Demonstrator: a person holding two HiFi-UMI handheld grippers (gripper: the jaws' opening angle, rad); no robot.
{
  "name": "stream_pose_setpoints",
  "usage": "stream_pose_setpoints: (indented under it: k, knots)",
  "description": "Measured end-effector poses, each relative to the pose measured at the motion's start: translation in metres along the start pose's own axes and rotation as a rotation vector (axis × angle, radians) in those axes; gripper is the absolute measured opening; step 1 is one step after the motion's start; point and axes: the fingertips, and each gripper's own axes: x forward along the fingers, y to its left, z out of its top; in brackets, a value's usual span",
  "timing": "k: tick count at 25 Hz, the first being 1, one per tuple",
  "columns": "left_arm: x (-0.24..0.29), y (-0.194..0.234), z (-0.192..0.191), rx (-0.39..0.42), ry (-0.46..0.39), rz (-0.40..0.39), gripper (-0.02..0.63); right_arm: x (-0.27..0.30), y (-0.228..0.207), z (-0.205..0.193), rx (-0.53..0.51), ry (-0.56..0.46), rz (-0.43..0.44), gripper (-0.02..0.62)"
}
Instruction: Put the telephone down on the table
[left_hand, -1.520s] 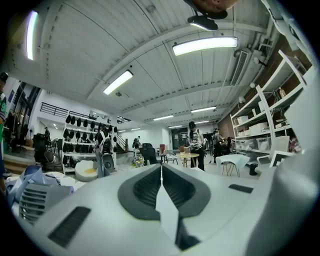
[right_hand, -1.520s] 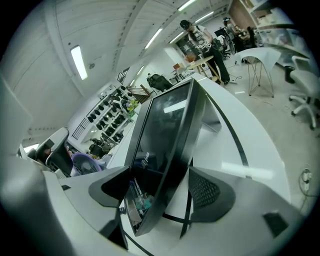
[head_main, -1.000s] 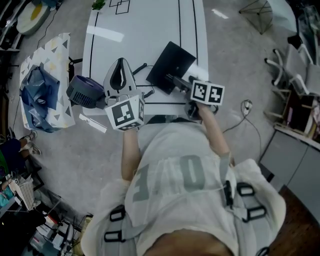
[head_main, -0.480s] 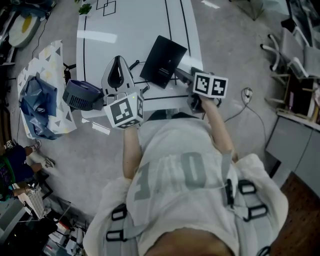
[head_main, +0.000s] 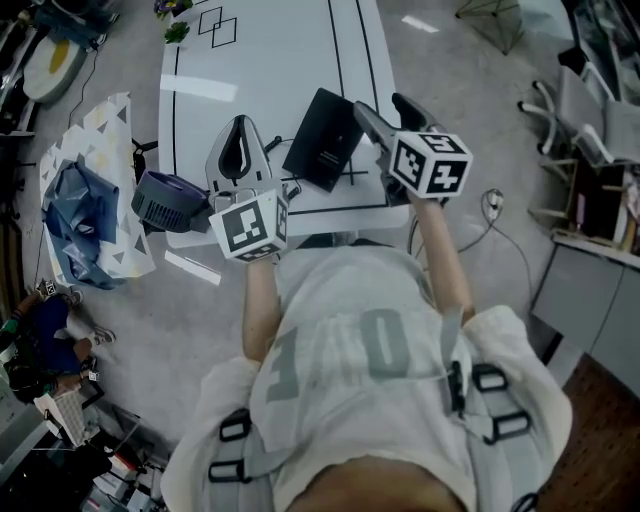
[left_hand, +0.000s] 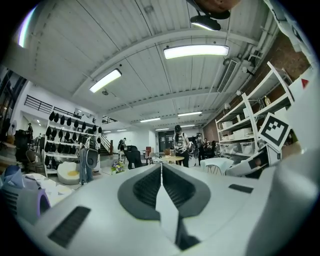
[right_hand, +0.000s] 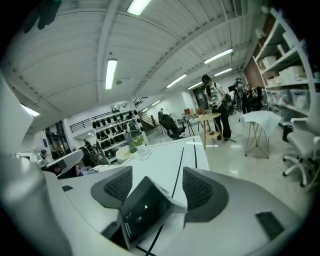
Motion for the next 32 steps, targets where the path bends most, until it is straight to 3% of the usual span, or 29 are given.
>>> stream_pose_setpoints:
  k: [3,6,8,13,32]
  knots:
    - [0.004,-0.002,0.005,-0.002,-0.014,-0.012,0.012,-0.001,0.017,0.02,-0.066,-0.08,0.011,0.274]
    - [0.007,-0.008,0.01,0.006,-0.027,-0.031,0.012,-0.004,0.028,0.032,-0.122,-0.178,0.008,0.085]
    - [0.009,-0.011,0.013,0.009,-0.03,-0.042,0.012,-0.006,0.031,0.034,-0.163,-0.219,-0.012,0.032]
    - [0.011,-0.01,0.012,0.006,-0.028,-0.054,0.012,-0.005,0.04,0.025,-0.25,-0.243,-0.032,0.011]
    - [0.026,0.004,0.012,0.012,-0.048,-0.068,0.012,-0.002,0.039,0.011,-0.27,-0.235,-0.061,0.008]
